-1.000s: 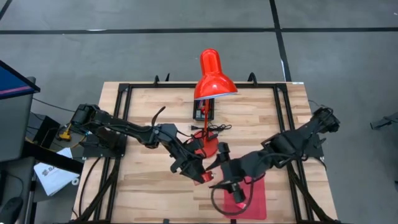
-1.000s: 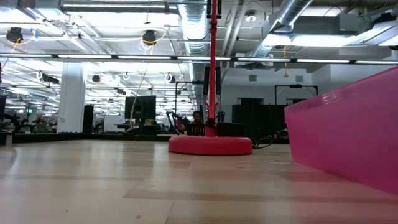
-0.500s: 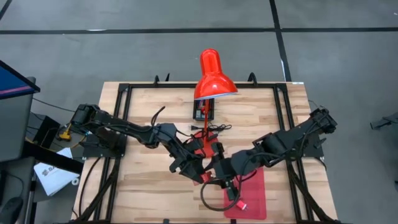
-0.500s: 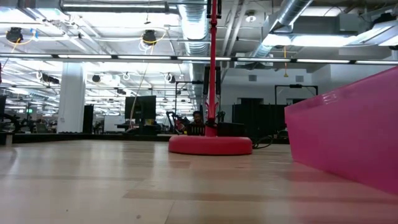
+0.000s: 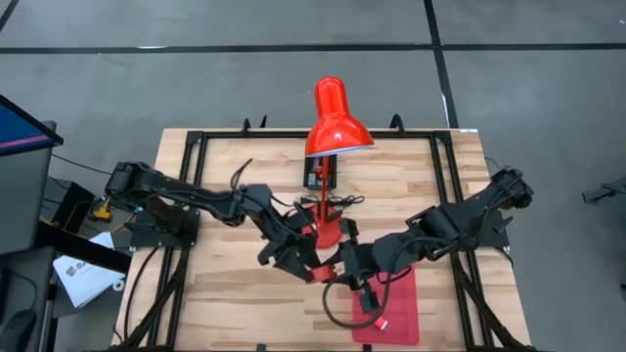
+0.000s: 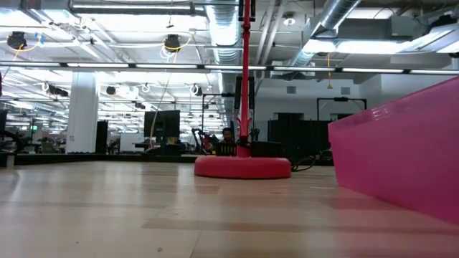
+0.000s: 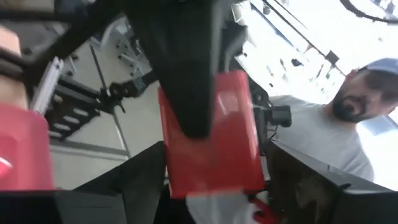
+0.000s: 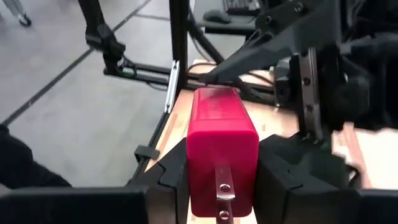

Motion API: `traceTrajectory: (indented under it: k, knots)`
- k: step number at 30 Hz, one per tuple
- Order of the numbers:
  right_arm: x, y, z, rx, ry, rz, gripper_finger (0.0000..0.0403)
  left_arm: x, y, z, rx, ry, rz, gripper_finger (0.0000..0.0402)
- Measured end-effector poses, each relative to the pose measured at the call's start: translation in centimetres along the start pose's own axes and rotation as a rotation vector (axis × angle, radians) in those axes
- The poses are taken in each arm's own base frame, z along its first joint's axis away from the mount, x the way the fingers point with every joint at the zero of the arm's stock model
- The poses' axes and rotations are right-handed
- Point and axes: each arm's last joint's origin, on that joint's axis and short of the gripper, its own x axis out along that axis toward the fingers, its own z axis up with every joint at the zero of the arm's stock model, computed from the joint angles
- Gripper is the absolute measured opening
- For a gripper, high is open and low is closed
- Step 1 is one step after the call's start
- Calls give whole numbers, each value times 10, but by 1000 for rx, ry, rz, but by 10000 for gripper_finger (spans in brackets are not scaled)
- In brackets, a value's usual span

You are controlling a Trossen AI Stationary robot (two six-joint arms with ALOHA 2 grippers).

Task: Pick & Place Office items
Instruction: Put the red charger adapter into the red bin

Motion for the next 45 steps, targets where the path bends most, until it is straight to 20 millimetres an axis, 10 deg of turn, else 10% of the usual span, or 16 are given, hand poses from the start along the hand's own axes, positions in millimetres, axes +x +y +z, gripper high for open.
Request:
traceTrajectory:
  k: [6, 15, 27, 45]
  knots:
    - [-17, 0, -1, 49, 27, 16, 111, -39, -34, 10, 263, -18, 158, 270]
    - [-39, 28, -42, 242, 383, 16, 111, -98, -35, -44, 400, 289, 1048, 235]
    - [-27, 71, -144, 842, 624, -350, 111, -99, -22, -104, 419, 5, 1391, 209]
    - [3, 64, -222, 1252, 587, -550, 111, -126, -18, -84, 442, -103, 1531, 208]
